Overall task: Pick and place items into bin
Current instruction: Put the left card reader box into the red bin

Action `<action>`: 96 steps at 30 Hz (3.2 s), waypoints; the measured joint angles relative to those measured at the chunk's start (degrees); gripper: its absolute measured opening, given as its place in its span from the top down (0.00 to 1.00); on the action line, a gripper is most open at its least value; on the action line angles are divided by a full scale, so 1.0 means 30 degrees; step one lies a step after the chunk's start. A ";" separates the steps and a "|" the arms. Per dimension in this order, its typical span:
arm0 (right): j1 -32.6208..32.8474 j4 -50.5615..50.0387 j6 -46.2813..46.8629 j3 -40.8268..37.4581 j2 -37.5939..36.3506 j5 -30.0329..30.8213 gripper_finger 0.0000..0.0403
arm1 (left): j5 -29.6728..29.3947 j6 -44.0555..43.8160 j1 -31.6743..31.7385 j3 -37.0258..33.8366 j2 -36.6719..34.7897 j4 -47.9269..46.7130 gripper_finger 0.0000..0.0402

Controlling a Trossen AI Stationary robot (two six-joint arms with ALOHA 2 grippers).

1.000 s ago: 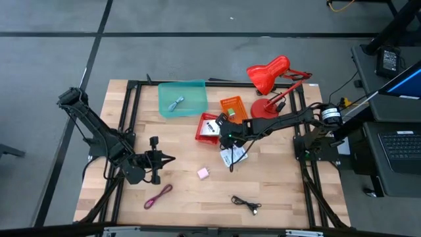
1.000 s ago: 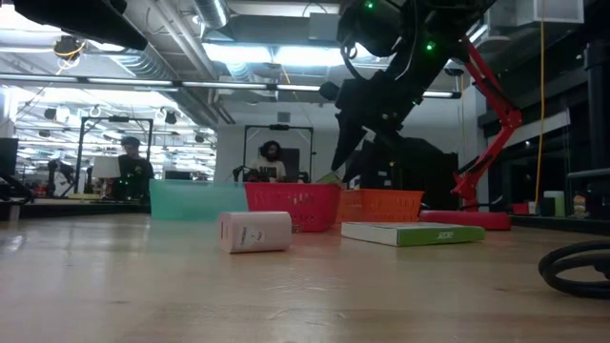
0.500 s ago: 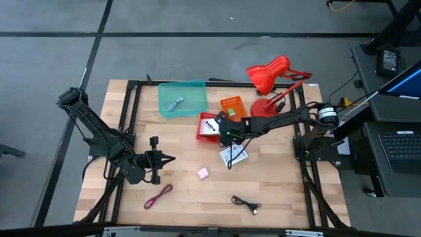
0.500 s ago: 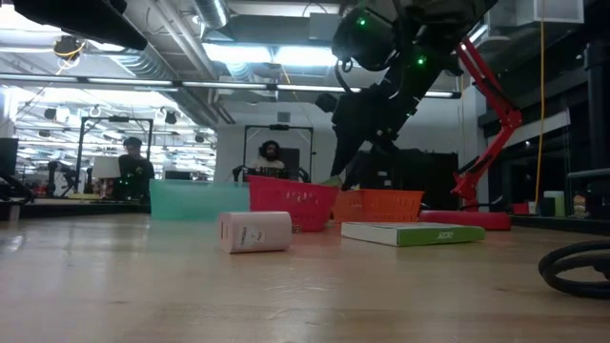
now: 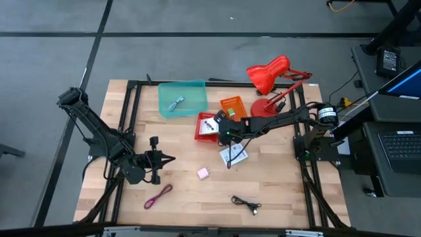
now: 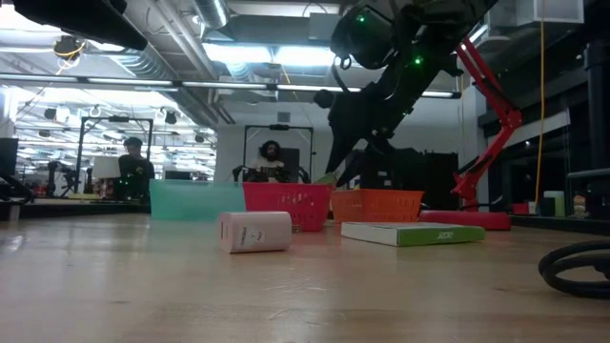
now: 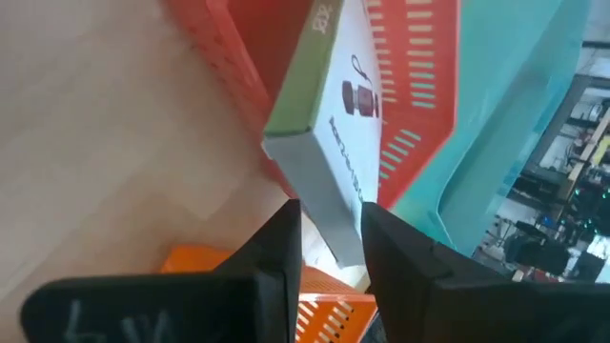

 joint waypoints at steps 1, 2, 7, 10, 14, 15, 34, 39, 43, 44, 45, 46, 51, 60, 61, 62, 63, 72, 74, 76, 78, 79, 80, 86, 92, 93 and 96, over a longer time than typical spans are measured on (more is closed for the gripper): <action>0.0000 0.0000 -0.0131 -0.0002 0.0000 -0.0193 0.77 | 0.0000 0.0000 0.0007 0.0000 0.0000 0.0000 1.00; -0.0018 0.0023 -0.0282 -0.0002 0.0000 -0.0507 0.77 | 0.0000 0.0000 0.0004 0.0000 0.0000 0.0000 1.00; -0.0211 0.0407 -0.0513 -0.0009 0.0000 -0.0959 0.77 | 0.0000 0.0000 0.0000 0.0000 0.0000 -0.0007 1.00; -0.0350 0.0437 -0.0550 -0.0009 0.0000 -0.0963 0.77 | 0.0000 0.0000 0.0000 0.0007 0.0000 -0.0004 1.00; -0.0403 0.0437 -0.0626 -0.0009 0.0007 -0.1046 0.77 | -0.0001 -0.0001 0.0007 0.0007 0.0000 -0.0007 1.00; -0.0401 0.0437 -0.0778 -0.0009 0.0007 -0.1046 0.77 | 0.0000 0.0000 0.0001 0.0007 0.0000 -0.0006 1.00; -0.0357 0.0399 -0.0972 -0.0017 0.0036 -0.1038 0.99 | 0.0000 0.0000 0.0001 0.0007 0.0000 -0.0007 1.00; -0.0357 0.0415 -0.0972 -0.0017 0.0036 -0.1032 1.00 | 0.0000 0.0000 0.0002 0.0007 0.0000 -0.0007 1.00; -0.0308 0.0513 -0.0875 -0.0017 0.0036 -0.0668 1.00 | -0.0001 0.0000 0.0001 0.0007 0.0000 -0.0007 1.00; -0.0240 0.0563 -0.0728 -0.0017 0.0036 -0.0295 1.00 | 0.0000 0.0000 0.0007 0.0007 0.0000 -0.0007 1.00; -0.0159 0.0566 -0.0491 -0.0012 0.0036 0.0204 1.00 | -0.0002 0.0000 0.0005 0.0007 0.0000 -0.0007 1.00; -0.0067 0.0532 -0.0305 0.0052 0.0036 0.0783 1.00 | -0.0007 0.0000 0.0001 0.0007 0.0000 -0.0007 1.00; 0.0628 0.0502 0.1723 0.0448 -0.0420 0.1614 1.00 | -0.0007 0.0018 0.0000 0.0007 0.0000 -0.0008 1.00; 0.2074 -0.1375 0.7490 0.0457 -0.3568 0.1508 1.00 | 0.0066 0.0153 0.0000 0.0007 0.0000 -0.0018 1.00; 0.2334 -0.1523 0.8175 0.0457 -0.3898 0.1537 1.00 | 0.0066 0.0153 0.0000 0.0007 0.0000 -0.0022 1.00; 0.2610 -0.1619 0.8924 0.0457 -0.4245 0.1541 1.00 | 0.0091 0.0153 0.0002 0.0007 0.0000 -0.0015 1.00; 0.2895 -0.1844 0.9580 0.0441 -0.4576 0.1514 1.00 | 0.0124 0.0153 0.0007 0.0007 0.0000 -0.0022 1.00; 0.5889 -0.0851 1.4838 -0.1316 -0.5967 0.4023 1.00 | 0.0138 0.0153 0.0000 0.0007 0.0000 -0.0012 1.00; 0.6524 0.0383 1.6111 -0.2427 -0.6156 0.4571 1.00 | 0.0138 0.0160 0.0007 0.0007 0.0000 0.0000 1.00; 0.7126 0.2055 1.6979 -0.3789 -0.6445 0.4913 1.00 | 0.0136 0.0153 0.0000 0.0007 0.0000 0.0029 1.00; 0.7702 0.4181 1.7420 -0.5183 -0.6678 0.5436 1.00 | 0.0129 0.0208 0.0007 0.0007 0.0000 0.0037 1.00; 0.7958 0.5143 1.7537 -0.5817 -0.6839 0.5621 1.00 | 0.0114 0.0296 0.0038 0.0007 0.0000 0.0051 1.00; 0.8192 0.6178 1.7579 -0.6381 -0.6994 0.5667 1.00 | 0.0123 0.0358 0.0122 0.0007 0.0000 0.0044 1.00; 0.9210 1.0259 1.8732 -0.8849 -0.7945 0.5707 1.00 | 0.0930 0.0553 0.1433 0.0007 0.0253 0.0680 1.00; 0.9875 1.2872 2.0254 -1.0560 -0.8072 0.5718 1.00 | 0.2590 0.1742 0.3988 0.0015 0.1613 0.2060 1.00; 0.9992 1.3408 2.0607 -1.0887 -0.8072 0.5826 1.00 | 0.2788 0.1829 0.4416 0.0022 0.1862 0.2261 1.00; 1.0509 1.4874 2.1428 -1.1898 -0.8072 0.7597 1.00 | 0.3364 0.1876 0.5621 0.0456 0.2792 0.2276 1.00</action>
